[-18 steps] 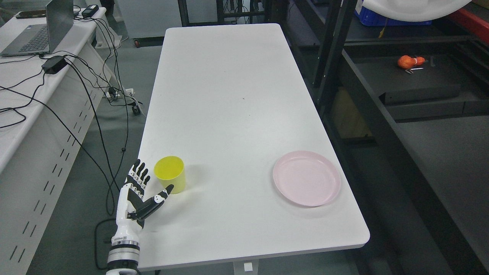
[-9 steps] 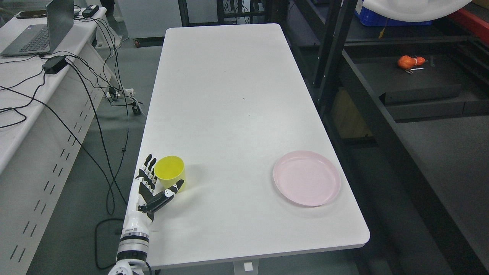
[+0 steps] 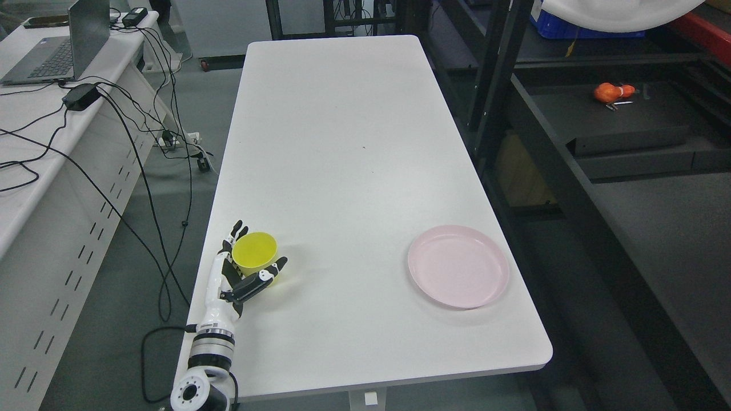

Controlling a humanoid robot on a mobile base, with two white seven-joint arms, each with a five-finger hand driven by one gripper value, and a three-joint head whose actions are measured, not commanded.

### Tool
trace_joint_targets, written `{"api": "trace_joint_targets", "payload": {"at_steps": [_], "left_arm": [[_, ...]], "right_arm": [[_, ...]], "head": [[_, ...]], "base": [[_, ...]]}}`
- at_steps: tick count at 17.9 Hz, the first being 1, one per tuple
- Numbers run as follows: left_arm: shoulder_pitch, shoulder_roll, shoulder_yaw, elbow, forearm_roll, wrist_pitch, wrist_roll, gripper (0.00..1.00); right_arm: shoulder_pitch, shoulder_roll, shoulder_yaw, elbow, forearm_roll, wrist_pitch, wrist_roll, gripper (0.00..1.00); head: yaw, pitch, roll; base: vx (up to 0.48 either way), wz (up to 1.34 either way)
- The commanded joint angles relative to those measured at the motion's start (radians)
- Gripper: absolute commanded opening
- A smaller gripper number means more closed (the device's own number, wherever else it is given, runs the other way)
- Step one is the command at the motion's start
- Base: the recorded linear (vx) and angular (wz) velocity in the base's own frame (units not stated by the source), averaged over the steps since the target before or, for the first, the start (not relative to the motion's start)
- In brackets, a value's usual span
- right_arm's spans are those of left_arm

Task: Place yellow IKEA cup on middle right shelf
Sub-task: 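Close the left hand fingers around the yellow cup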

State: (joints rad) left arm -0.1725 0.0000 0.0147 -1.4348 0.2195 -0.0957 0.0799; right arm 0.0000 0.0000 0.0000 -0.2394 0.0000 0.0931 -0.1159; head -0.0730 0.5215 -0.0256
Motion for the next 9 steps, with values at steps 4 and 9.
{"api": "trace_joint_targets", "payload": {"at_steps": [4,9], "left_arm": [[-0.045,0.018,-0.033,0.102,0.001,0.002,-0.003,0.77],[-0.022,0.018,0.002,0.097,0.026,-0.176,0.005,0.04]], "right_arm": [[0.014,-0.017,0.017,0.000,-0.025,0.001,-0.001,0.99],[0.014,-0.017,0.017,0.000,-0.025,0.001,-0.001,0.99]], "head": [[0.0000,0.000,0.000],[0.0000,0.000,0.000]], "base": [[0.000,0.00],[0.000,0.00]]}}
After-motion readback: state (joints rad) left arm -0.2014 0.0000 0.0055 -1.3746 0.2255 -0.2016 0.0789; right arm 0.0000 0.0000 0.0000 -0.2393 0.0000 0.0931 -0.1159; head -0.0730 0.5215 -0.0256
